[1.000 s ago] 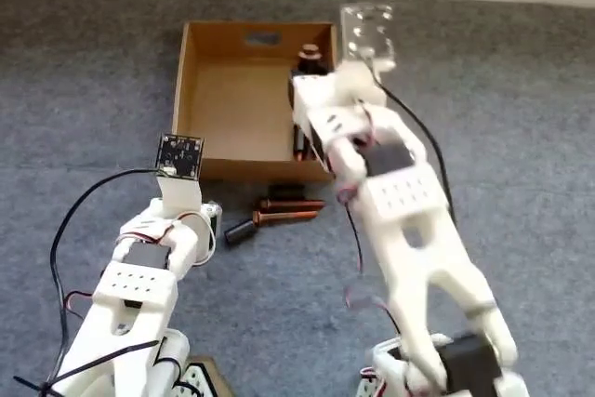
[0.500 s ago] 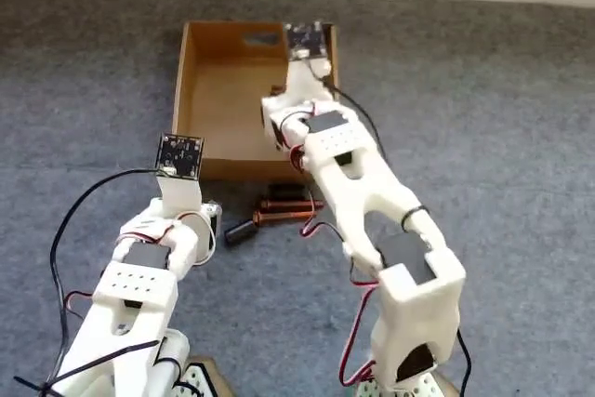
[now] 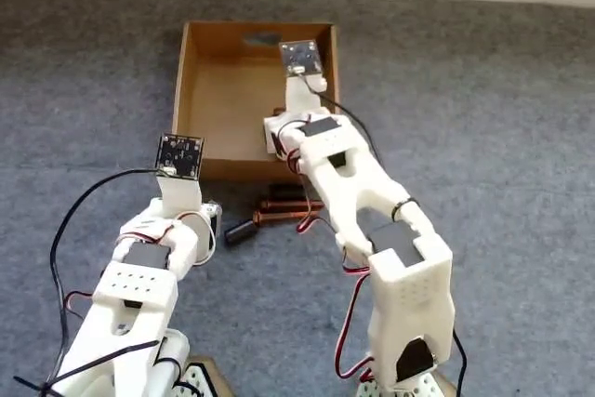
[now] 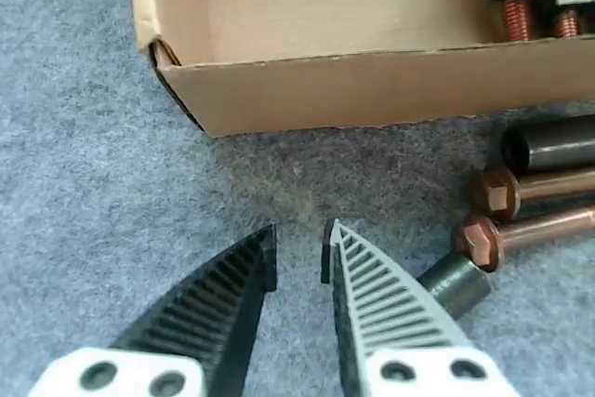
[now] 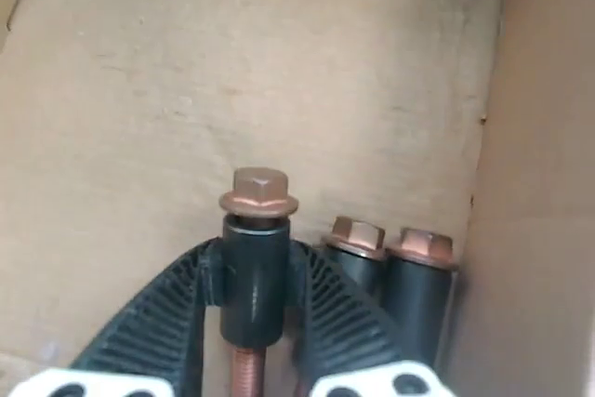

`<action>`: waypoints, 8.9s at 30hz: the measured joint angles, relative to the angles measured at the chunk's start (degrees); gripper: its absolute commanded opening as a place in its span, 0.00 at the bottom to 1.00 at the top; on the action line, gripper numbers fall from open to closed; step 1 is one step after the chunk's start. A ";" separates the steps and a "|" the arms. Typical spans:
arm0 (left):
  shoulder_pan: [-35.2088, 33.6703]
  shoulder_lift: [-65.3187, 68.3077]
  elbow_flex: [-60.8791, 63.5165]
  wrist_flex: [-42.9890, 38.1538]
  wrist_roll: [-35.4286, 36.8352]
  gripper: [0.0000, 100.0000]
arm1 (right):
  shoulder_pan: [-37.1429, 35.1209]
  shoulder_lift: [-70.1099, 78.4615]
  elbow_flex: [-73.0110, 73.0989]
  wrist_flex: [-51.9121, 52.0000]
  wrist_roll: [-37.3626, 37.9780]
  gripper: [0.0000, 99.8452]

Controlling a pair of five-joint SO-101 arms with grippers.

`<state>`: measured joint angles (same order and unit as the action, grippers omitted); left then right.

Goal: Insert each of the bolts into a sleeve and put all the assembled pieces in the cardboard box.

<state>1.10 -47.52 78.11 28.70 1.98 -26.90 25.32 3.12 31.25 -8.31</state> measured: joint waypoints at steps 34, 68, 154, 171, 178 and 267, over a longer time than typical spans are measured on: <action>0.00 0.00 0.00 0.00 0.00 0.10 | -1.41 3.34 -1.58 3.08 -0.09 0.16; 0.00 0.00 0.00 0.00 0.00 0.10 | 8.00 3.69 -61.71 60.66 -0.18 0.01; -23.65 0.00 0.00 -3.60 7.74 0.10 | -25.93 -21.10 24.79 11.87 16.79 0.23; -23.65 0.00 0.00 -3.60 7.74 0.10 | -25.32 -20.84 24.62 13.54 37.98 0.10; -23.65 0.00 0.00 -3.60 7.74 0.10 | -25.23 -20.84 24.44 13.54 37.98 0.19; -25.23 0.00 -0.09 -3.69 8.35 0.10 | 20.75 -62.51 60.84 28.40 21.63 0.21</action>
<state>-24.13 -47.52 78.02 25.01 10.33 -6.15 -37.19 63.96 59.65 13.32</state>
